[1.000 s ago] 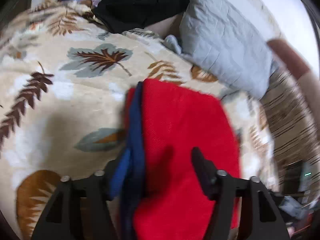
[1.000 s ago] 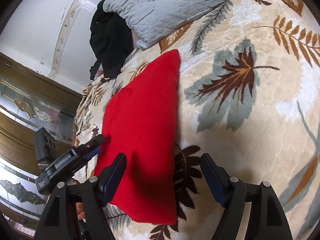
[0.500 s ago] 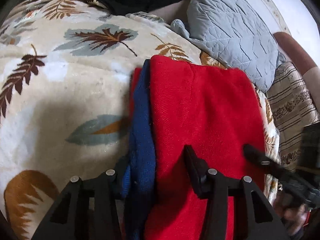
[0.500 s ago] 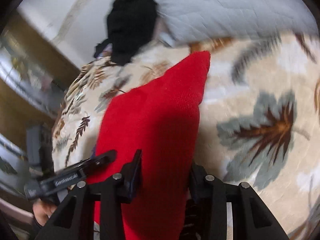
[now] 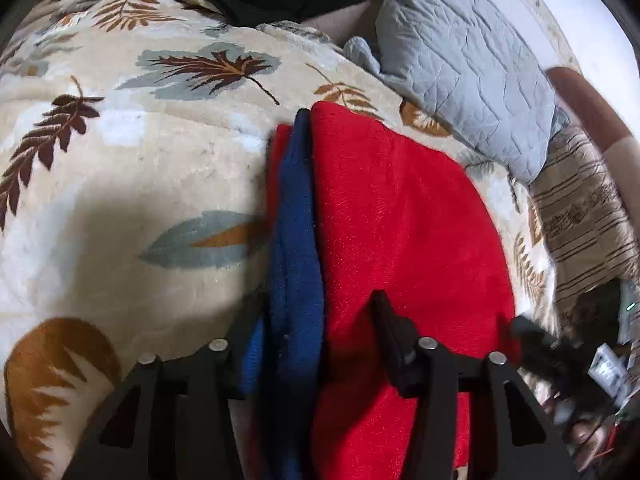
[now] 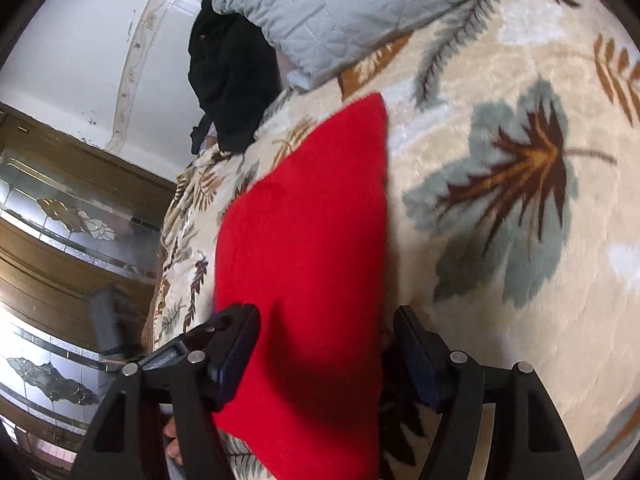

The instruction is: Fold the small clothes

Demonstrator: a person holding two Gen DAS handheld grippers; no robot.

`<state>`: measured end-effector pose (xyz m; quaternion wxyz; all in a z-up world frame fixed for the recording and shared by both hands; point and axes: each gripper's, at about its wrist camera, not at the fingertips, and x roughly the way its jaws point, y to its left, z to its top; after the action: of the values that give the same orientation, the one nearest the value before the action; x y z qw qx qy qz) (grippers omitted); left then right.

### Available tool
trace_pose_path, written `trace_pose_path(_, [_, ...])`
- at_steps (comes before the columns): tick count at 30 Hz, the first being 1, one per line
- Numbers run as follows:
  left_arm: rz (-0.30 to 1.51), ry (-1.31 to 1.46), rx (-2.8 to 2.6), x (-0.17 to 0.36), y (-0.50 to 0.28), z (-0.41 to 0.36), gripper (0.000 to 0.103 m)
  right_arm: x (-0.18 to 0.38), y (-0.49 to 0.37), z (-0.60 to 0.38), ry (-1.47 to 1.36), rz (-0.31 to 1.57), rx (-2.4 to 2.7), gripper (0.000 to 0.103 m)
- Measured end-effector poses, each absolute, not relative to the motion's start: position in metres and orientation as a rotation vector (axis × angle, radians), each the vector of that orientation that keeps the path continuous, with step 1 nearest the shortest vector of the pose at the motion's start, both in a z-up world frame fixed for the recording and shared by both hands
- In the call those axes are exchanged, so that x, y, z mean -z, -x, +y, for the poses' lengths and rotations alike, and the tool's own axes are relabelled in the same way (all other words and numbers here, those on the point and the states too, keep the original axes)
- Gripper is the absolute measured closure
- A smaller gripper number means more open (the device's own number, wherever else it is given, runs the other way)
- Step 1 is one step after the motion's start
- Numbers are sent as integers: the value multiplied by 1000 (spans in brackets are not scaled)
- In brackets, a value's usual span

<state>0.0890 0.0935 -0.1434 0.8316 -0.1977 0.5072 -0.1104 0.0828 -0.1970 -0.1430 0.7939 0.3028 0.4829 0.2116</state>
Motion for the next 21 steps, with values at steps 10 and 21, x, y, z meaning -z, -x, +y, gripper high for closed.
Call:
trace_pose_path(10, [1070, 416, 215, 141, -88, 91, 55, 149, -77, -197, -664, 1048, -435, 30])
trace_pose_path(21, [1051, 323, 190, 133, -85, 83, 48, 153, -82, -195, -686, 1048, -441, 30])
